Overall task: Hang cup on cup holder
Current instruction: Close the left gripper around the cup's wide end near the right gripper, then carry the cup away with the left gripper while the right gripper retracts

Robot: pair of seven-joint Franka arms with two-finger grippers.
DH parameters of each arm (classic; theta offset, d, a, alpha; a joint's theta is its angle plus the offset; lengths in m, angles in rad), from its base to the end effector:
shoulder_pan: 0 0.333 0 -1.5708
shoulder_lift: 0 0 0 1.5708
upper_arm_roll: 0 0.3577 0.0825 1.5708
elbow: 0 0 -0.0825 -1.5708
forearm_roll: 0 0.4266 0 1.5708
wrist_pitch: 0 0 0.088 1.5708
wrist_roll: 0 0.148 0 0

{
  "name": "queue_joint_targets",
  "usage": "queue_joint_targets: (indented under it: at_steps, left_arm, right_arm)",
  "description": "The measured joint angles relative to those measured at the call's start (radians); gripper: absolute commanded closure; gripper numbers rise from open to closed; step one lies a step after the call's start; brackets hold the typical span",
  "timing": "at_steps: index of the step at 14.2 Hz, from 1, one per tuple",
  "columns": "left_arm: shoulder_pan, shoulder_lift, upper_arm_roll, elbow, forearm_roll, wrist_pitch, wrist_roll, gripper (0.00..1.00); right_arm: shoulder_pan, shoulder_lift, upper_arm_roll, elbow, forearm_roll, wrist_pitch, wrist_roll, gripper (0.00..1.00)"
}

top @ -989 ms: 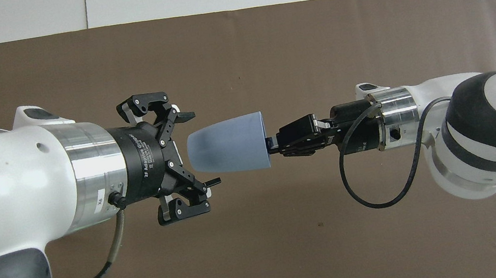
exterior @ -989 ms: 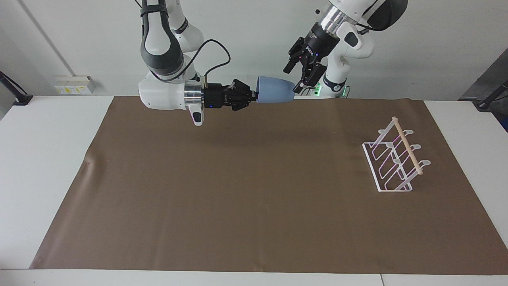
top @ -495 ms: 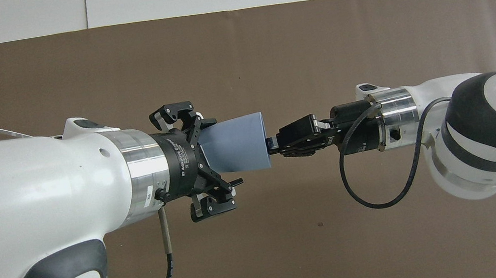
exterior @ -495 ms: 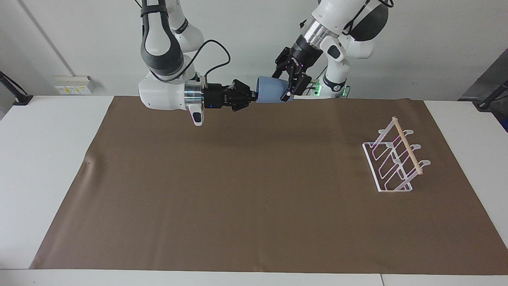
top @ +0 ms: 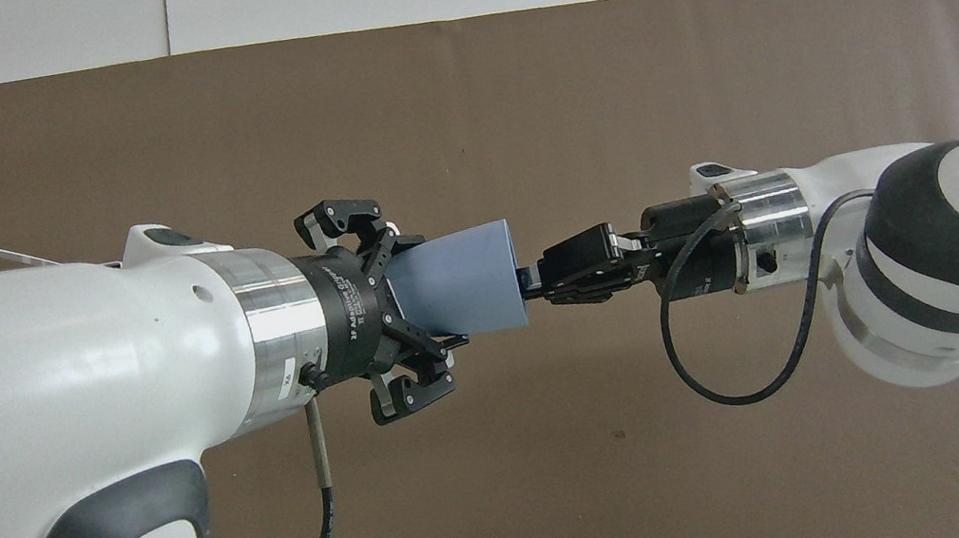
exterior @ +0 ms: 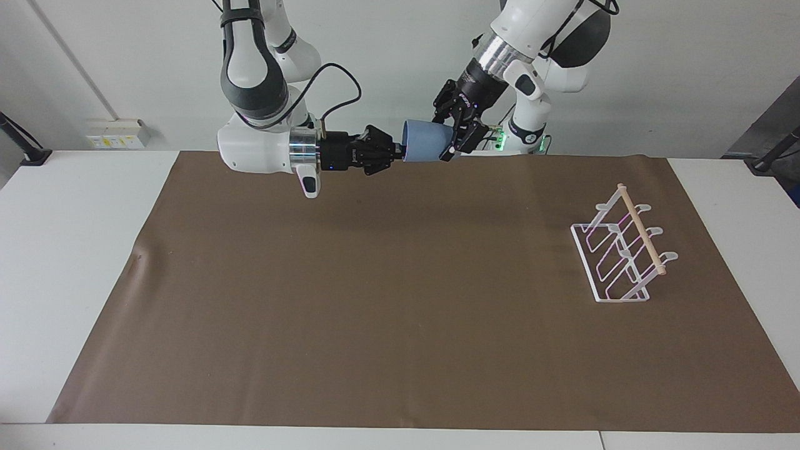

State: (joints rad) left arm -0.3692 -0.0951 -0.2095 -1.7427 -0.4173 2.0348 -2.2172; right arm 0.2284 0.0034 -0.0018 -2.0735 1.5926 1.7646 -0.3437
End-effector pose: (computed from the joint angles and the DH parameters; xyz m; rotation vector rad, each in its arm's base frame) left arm 0.4941 -0.3746 0.6485 1.7095 2.0489 -0.4287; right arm 0.5545 0.2595 0.5025 -1.6452 0.0918 0.1558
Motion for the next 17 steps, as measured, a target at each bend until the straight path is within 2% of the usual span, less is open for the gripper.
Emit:
queue_joint_targets:
  at_steps: [3,4,5,6,7,13,17]
  left_arm:
    - [-0.002,0.0,0.0,0.0,0.0,0.0,0.005,1.0]
    - [-0.002,0.0,0.0,0.0,0.0,0.0,0.008,1.0]
    - [-0.002,0.0,0.0,0.0,0.0,0.0,0.011,1.0]
    - [-0.003,0.0,-0.001,0.0,-0.001,-0.001,0.012,1.0]
    - [-0.007,0.0,-0.004,0.0,-0.001,0.0,0.012,1.0]
    - [-0.018,0.0,-0.007,0.0,-0.009,-0.001,0.014,1.0]
    - [-0.014,0.001,0.0,-0.002,-0.017,-0.005,0.014,1.0]
  right_arm:
    - [0.0,-0.003,-0.001,-0.004,0.0,0.0,0.0,1.0]
    - [0.0,-0.004,-0.002,-0.004,0.0,0.0,0.0,0.92]
    - [0.0,-0.004,-0.002,-0.005,0.0,0.0,0.0,0.7]
    - [0.0,-0.005,-0.002,-0.005,0.0,0.004,0.0,0.19]
    - [0.0,-0.005,-0.003,-0.005,0.0,0.005,0.0,0.0]
    - [0.0,-0.005,-0.003,-0.004,-0.003,0.01,0.0,0.0]
    - [-0.001,-0.006,-0.005,-0.002,-0.179,0.074,0.0,0.0]
